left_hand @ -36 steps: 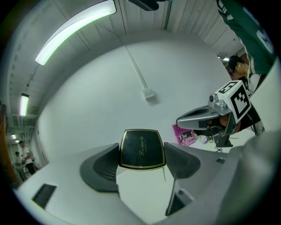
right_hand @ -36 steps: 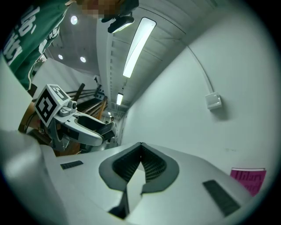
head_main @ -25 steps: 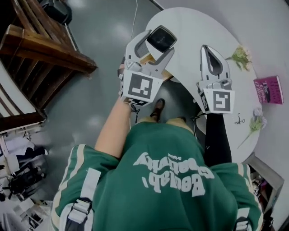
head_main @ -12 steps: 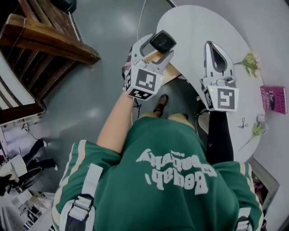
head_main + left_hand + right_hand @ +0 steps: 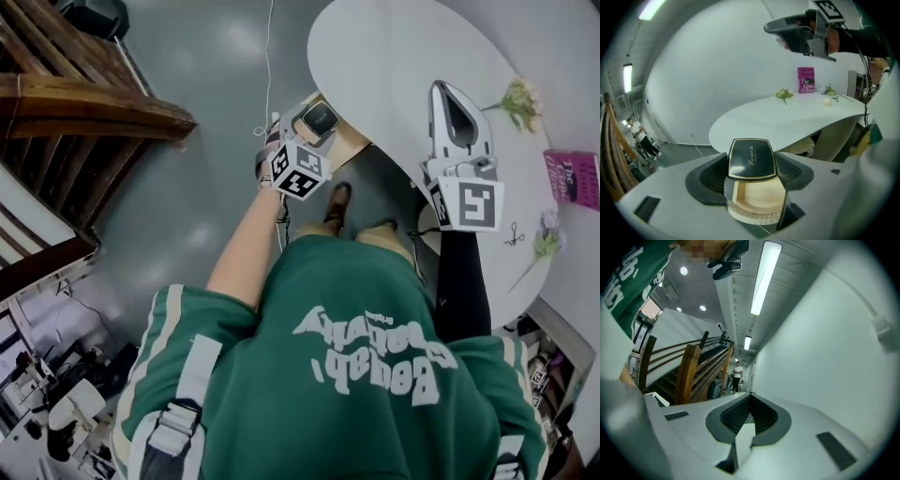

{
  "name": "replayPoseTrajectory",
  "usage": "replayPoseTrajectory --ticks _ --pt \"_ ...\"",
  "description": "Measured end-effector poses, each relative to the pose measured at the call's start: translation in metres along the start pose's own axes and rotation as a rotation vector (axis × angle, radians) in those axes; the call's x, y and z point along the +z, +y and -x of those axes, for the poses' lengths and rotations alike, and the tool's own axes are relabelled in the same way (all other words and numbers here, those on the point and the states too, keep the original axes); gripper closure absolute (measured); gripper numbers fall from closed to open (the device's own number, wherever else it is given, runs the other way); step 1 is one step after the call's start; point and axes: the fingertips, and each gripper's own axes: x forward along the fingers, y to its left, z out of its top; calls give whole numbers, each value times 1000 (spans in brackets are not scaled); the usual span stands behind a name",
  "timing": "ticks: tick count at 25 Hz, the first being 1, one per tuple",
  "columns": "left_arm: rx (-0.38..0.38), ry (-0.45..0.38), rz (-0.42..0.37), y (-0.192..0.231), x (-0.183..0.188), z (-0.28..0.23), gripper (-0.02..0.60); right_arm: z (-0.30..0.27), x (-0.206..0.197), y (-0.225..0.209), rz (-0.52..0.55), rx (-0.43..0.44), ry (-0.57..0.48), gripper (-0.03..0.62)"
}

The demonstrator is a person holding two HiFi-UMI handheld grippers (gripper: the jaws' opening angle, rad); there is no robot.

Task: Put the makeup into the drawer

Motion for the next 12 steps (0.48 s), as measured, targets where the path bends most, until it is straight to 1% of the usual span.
replayPoseTrajectory --ticks 3,6,8,10,12 --pt "-63 97 15 -13 -41 -22 232 6 -9 -3 19 -16 37 585" --pt "-120 181 4 -24 -72 -43 232 9 -6 -7 0 -56 31 585" --pt "-160 235 -22 -32 -91 -55 232 12 -5 -9 -13 -83 33 585" --pt "-201 280 -60 -42 -104 -67 232 21 -15 -11 6 -92 73 585" --pt "-243 310 -105 -52 -110 -77 232 32 -27 -15 30 -97 117 585"
